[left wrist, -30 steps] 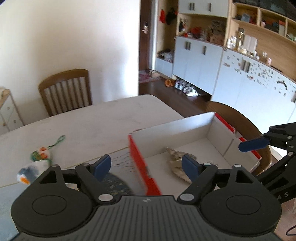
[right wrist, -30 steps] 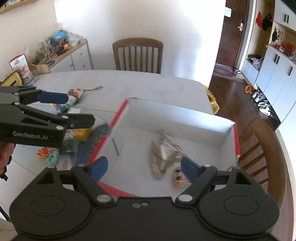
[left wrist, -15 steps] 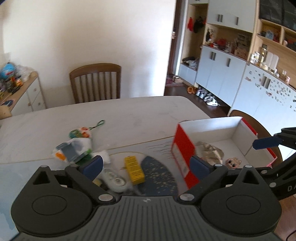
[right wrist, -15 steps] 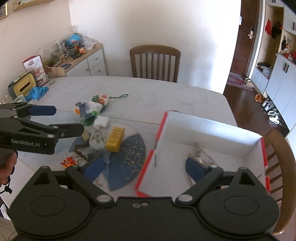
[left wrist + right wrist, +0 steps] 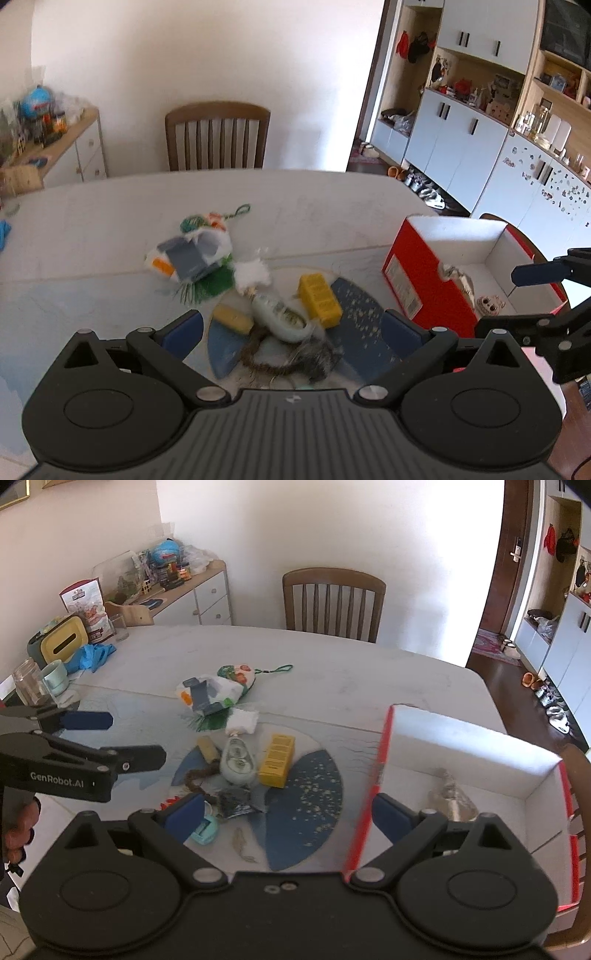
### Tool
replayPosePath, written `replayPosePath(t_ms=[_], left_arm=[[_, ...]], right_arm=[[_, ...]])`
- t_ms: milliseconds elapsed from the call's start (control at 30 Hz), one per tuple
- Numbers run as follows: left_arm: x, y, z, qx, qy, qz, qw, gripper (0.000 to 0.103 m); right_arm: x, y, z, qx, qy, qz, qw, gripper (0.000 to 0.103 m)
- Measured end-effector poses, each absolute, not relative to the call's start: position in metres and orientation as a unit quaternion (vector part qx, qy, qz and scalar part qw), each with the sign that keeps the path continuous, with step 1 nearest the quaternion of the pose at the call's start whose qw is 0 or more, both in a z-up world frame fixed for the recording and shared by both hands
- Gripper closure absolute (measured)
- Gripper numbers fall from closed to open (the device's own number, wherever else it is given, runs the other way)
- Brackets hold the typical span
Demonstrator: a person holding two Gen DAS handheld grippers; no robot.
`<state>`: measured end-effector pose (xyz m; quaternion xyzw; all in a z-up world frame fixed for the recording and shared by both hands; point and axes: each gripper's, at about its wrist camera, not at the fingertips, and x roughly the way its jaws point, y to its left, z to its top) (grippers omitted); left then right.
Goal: Organize objects
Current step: 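Move both tools back over the pile of items on the table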
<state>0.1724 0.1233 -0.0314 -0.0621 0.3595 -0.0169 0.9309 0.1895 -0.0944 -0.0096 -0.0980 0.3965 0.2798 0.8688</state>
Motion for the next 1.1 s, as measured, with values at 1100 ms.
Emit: replayPosePath(t_ms=[1100], left_arm=[[0.168, 0.156, -0.155, 0.006, 0.398, -0.058, 0.916, 0.001]], right_arm=[[0.196, -0.014, -0.119, -0.060, 0.484, 0.261, 0.833, 0.025]])
